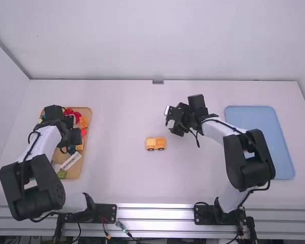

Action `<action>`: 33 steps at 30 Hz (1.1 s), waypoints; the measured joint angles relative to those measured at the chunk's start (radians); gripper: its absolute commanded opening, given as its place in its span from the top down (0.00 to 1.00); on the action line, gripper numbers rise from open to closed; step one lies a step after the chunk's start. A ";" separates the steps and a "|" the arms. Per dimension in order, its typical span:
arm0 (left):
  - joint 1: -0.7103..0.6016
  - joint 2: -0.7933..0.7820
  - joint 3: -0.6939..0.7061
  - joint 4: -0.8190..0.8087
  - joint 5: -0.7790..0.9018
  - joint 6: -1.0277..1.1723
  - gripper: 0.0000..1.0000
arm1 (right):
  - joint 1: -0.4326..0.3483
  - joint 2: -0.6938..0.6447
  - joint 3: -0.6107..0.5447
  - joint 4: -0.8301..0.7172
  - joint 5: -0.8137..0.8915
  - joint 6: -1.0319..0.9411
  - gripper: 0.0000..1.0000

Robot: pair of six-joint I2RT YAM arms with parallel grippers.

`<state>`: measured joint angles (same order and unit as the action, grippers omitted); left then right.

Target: Assemble lego blocks to make yellow taxi

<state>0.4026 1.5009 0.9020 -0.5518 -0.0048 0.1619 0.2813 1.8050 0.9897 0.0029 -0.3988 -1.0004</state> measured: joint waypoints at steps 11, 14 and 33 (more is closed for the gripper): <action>0.000 0.166 -0.003 0.053 0.005 0.034 0.56 | 0.002 0.000 0.000 0.090 -0.011 0.098 0.01; 0.000 0.167 -0.006 0.070 0.005 0.038 0.57 | -0.002 0.000 0.000 0.090 -0.014 0.131 0.01; 0.000 0.167 -0.060 0.156 0.009 0.041 0.64 | -0.006 0.000 0.057 0.030 -0.014 0.184 0.01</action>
<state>0.4026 1.6680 0.8425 -0.3958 0.0040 0.2028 0.2749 1.8053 1.0466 0.0330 -0.4129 -0.8162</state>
